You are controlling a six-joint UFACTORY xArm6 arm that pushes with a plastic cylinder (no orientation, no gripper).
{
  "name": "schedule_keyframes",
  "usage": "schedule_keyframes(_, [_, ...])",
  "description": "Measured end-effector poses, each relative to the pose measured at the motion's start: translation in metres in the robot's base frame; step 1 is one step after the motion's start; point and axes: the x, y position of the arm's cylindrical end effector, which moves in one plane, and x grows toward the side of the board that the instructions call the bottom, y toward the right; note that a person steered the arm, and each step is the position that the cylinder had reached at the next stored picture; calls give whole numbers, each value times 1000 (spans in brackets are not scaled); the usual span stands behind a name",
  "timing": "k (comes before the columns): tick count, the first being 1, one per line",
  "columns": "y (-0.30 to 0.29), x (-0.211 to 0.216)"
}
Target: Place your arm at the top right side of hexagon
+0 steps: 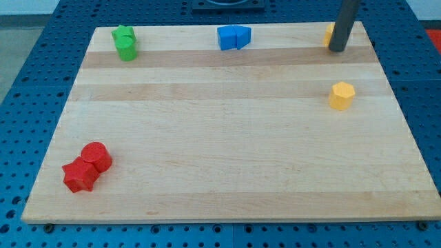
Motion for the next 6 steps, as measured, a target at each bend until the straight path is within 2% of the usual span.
schedule_keyframes(3, [20, 91])
schedule_keyframes(6, [33, 118])
